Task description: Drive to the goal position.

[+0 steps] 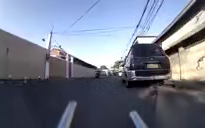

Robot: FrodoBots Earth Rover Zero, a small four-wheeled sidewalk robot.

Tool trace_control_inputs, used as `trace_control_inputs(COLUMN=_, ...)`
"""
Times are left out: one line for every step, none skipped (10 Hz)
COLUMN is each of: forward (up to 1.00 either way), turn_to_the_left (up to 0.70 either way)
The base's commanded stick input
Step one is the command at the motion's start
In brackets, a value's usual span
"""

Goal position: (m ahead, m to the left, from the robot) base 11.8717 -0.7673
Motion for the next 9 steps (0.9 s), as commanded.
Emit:
trace_control_inputs(forward=0.85, turn_to_the_left=-0.09)
trace_control_inputs(forward=0.85, turn_to_the_left=-0.22)
trace_control_inputs(forward=0.85, turn_to_the_left=-0.34)
trace_control_inputs(forward=0.85, turn_to_the_left=-0.34)
trace_control_inputs(forward=0.85, turn_to_the_left=-0.34)
trace_control_inputs(forward=0.85, turn_to_the_left=-0.34)
trace_control_inputs(forward=0.85, turn_to_the_left=-0.30)
trace_control_inputs(forward=0.85, turn_to_the_left=-0.04)
trace_control_inputs(forward=0.85, turn_to_the_left=0.00)
